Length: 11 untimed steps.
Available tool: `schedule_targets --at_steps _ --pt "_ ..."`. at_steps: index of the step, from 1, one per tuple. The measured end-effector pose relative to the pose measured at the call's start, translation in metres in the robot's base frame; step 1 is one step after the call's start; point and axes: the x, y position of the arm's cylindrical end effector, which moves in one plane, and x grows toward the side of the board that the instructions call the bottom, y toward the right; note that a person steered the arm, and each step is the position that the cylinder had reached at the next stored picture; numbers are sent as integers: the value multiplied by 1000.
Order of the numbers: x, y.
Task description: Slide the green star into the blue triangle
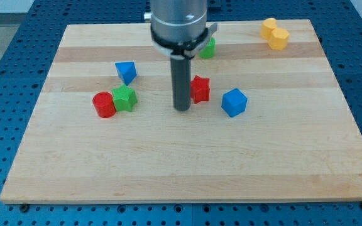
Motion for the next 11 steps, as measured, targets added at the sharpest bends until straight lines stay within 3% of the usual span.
schedule_targets --at_steps 1,2,5,8,10,11 --pt "33 -42" --pt "35 -88" --pt "-3 -105" --pt "-67 -106" --pt "-64 -168" --pt "-41 -190"
